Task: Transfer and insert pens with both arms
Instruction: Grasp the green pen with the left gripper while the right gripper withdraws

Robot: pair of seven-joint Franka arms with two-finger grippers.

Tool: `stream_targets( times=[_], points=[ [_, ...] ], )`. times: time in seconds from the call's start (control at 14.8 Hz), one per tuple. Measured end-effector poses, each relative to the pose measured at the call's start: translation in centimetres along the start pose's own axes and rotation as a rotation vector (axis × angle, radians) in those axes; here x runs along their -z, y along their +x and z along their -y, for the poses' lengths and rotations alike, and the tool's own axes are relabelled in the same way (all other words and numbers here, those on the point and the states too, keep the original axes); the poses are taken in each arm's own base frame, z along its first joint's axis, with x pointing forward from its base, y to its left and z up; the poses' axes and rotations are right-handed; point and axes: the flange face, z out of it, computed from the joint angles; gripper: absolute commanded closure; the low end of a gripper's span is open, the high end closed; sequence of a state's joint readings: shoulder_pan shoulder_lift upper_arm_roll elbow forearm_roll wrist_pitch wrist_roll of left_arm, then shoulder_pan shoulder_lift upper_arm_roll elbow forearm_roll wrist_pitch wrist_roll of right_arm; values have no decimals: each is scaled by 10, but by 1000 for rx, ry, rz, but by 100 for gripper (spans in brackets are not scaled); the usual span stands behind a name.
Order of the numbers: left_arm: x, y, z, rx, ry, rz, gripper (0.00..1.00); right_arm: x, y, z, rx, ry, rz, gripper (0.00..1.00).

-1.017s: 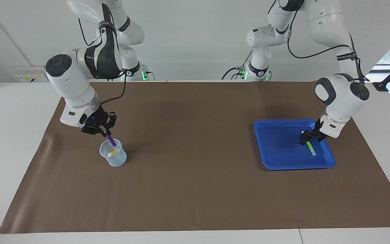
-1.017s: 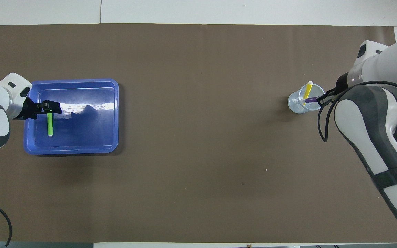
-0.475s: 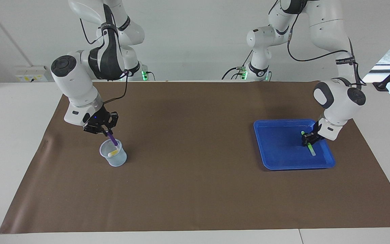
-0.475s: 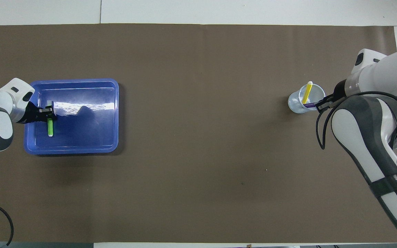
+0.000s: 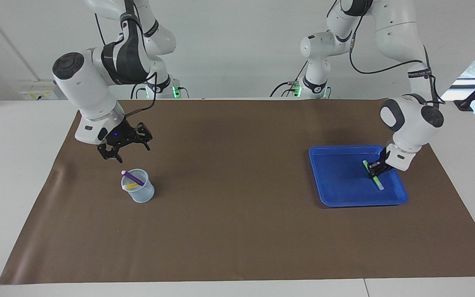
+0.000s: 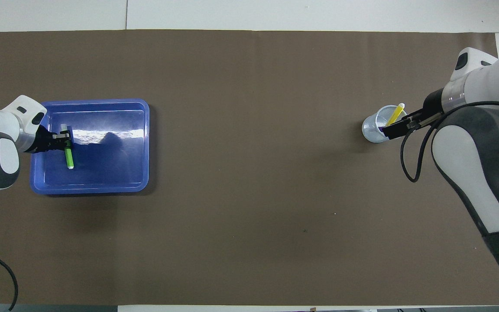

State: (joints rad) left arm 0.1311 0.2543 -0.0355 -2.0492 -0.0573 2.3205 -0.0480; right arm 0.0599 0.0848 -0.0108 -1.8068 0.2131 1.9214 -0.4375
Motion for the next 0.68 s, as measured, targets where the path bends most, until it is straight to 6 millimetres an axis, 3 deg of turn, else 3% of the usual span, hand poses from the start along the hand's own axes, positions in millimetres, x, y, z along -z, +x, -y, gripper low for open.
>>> stream_targets(
  times=[0.2,0.34,0.54,0.68],
  points=[
    [51,-1,-43,129,-3,25,100,10,10,23,-102,204,-99,0],
    [82,-11,-79,235,-21,31,100,10,21,51,-245,329,-116,0],
    [92,-32,-145,373,-47,42,100,16,37,98,-468,526,-108,0],
    [92,-48,-190,460,-73,64,100,20,44,110,-536,605,-127,0]
  ],
)
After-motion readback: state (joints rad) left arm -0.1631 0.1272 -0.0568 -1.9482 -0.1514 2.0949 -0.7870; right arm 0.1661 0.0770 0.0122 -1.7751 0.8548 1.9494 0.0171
